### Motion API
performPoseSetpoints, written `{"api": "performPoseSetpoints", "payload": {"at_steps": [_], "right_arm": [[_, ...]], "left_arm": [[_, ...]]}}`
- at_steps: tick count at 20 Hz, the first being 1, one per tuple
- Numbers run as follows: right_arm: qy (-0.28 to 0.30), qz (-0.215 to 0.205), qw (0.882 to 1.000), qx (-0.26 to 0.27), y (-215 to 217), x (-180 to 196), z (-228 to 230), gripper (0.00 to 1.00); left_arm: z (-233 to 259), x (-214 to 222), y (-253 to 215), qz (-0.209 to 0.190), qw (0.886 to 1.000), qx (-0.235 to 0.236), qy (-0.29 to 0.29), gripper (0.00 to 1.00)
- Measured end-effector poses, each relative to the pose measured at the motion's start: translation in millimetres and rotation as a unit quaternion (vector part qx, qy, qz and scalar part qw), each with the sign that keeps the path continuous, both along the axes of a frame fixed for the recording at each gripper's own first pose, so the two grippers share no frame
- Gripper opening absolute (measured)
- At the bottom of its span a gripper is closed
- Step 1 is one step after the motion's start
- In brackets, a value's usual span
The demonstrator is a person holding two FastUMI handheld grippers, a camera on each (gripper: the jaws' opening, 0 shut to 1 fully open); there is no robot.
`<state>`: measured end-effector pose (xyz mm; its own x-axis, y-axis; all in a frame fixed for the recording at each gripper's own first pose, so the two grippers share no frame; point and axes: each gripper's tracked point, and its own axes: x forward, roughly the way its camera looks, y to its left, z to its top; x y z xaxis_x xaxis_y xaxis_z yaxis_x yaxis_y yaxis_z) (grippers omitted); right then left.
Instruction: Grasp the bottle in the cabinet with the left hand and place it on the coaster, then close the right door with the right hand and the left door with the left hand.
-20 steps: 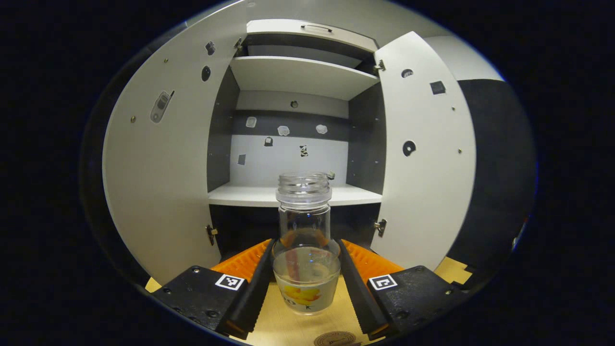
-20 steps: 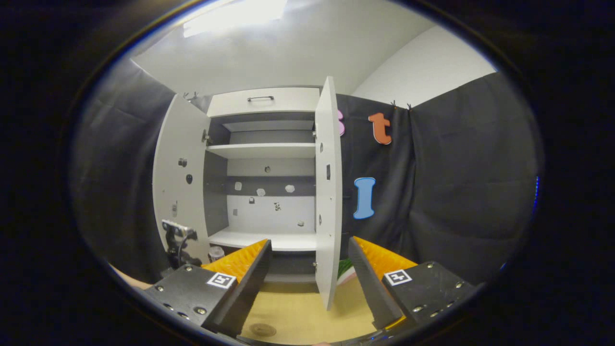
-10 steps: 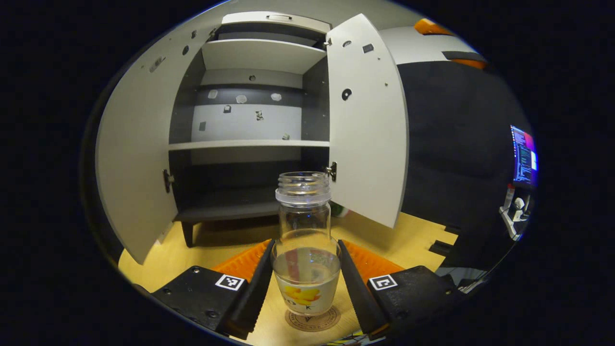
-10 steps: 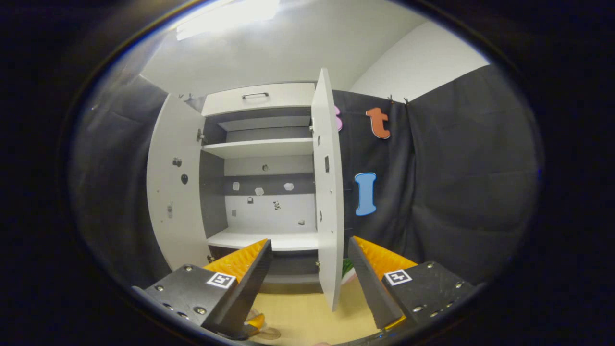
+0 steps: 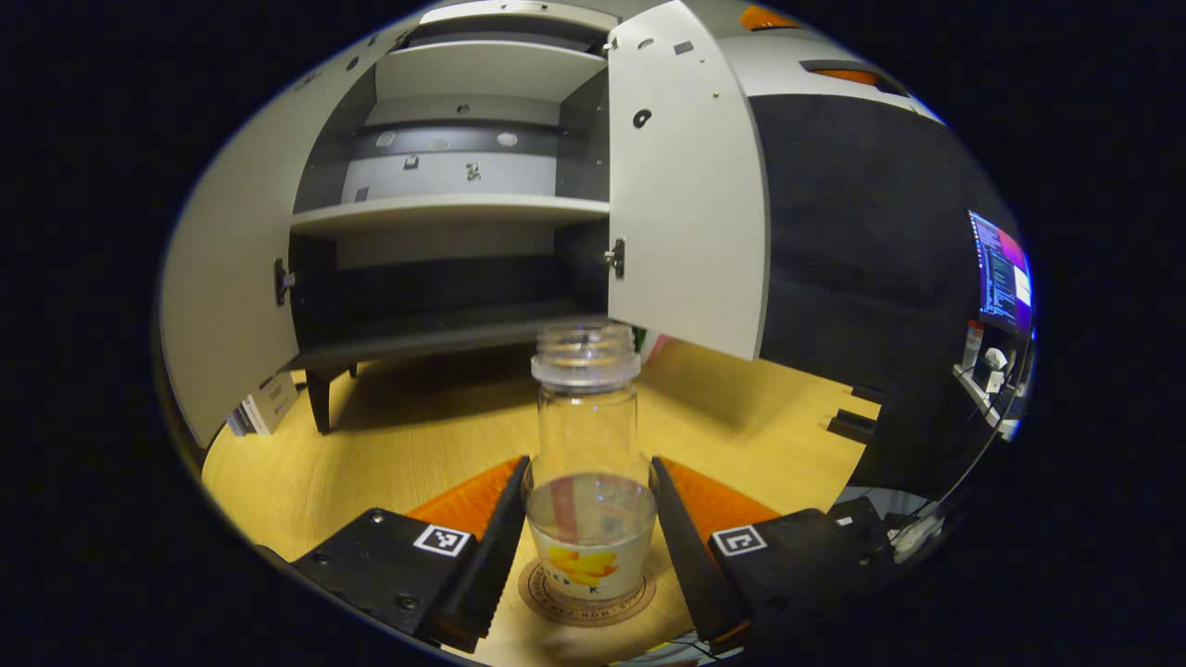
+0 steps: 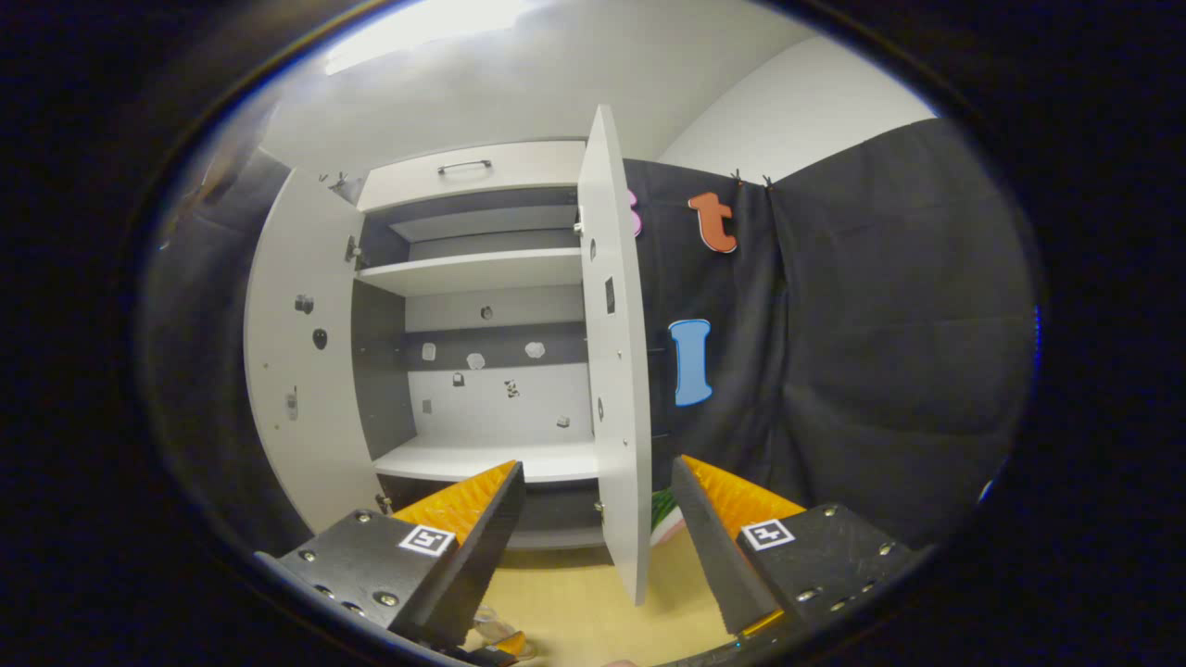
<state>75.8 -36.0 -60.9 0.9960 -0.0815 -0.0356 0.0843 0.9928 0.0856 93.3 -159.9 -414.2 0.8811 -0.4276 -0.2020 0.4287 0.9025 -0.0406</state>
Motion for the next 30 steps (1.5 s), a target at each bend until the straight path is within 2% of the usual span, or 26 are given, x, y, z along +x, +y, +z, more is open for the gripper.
{"api": "performPoseSetpoints", "payload": {"at_steps": [1, 2, 4, 7, 8, 9, 10, 12, 15, 16, 18, 20, 22, 24, 27, 29, 30], "right_arm": [[0.006, 0.002, 1.0, -0.002, 1.9, 0.6, -4.6, 0.97], [0.012, 0.0, 1.0, -0.005, 1.2, 0.9, -8.2, 0.94], [0.017, -0.003, 1.0, -0.009, -0.4, -0.5, -10.3, 0.97], [0.007, -0.002, 1.0, -0.004, -1.0, -8.8, -5.6, 0.97], [0.004, -0.004, 1.0, 0.0, -2.9, -11.6, -3.3, 0.94], [0.001, -0.005, 1.0, 0.003, -5.6, -14.8, -2.2, 0.97], [-0.001, -0.008, 1.0, 0.004, -8.2, -17.6, 0.0, 0.94], [-0.007, -0.011, 1.0, 0.005, -14.5, -22.8, 4.4, 0.97], [-0.029, -0.005, 0.999, 0.018, -20.3, -30.4, 16.6, 0.97], [-0.036, 0.0, 0.999, 0.03, -21.8, -30.6, 21.3, 0.94], [-0.044, -0.007, 0.998, 0.047, -35.4, -25.1, 25.2, 0.97], [-0.043, -0.027, 0.998, 0.043, -55.5, -17.0, 26.0, 0.93], [-0.036, -0.046, 0.998, 0.024, -75.6, -8.2, 24.9, 0.96], [-0.026, -0.055, 0.998, 0.003, -94.4, 6.4, 22.2, 0.96], [-0.012, -0.081, 0.996, -0.022, -125.9, 32.2, 18.9, 0.93], [-0.009, -0.086, 0.996, -0.025, -137.1, 53.1, 18.4, 0.97], [-0.004, -0.088, 0.996, -0.026, -143.4, 64.1, 16.3, 0.94]], "left_arm": [[-6.2, -1.7, -4.1, -0.013, 1.0, 0.011, 0.016, 0.81], [-11.3, -6.8, -3.3, -0.019, 0.999, 0.02, 0.025, 0.81], [-3.4, -8.5, 5.3, -0.013, 0.999, 0.023, 0.024, 0.83], [9.2, -10.7, 12.3, -0.015, 0.999, 0.021, 0.03, 0.87], [15.1, -12.7, 15.0, -0.015, 0.999, 0.021, 0.035, 0.87], [24.6, -14.1, 18.9, -0.013, 0.999, 0.018, 0.033, 0.88], [36.3, -15.4, 19.7, -0.014, 0.999, 0.011, 0.029, 0.88], [58.2, -20.2, 23.0, -0.017, 1.0, 0.003, 0.022, 0.88], [98.1, -29.0, 30.9, -0.016, 1.0, -0.01, 0.012, 0.87], [112.4, -29.5, 37.1, -0.008, 1.0, -0.013, 0.005, 0.87], [141.5, -33.6, 47.4, 0.0, 1.0, -0.028, -0.002, 0.93], [168.1, -37.4, 56.4, 0.0, 0.999, -0.039, -0.004, 0.97], [199.9, -35.0, 76.5, 0.017, 0.999, -0.04, -0.028, 0.96], [229.7, -36.9, 88.1, 0.013, 0.997, -0.048, -0.051, 0.96], [255.1, -36.0, 115.4, 0.02, 0.997, -0.048, -0.059, 0.96], [265.8, -33.5, 132.4, 0.035, 0.997, -0.049, -0.057, 0.96], [272.1, -32.1, 139.6, 0.041, 0.996, -0.05, -0.06, 0.96]]}}
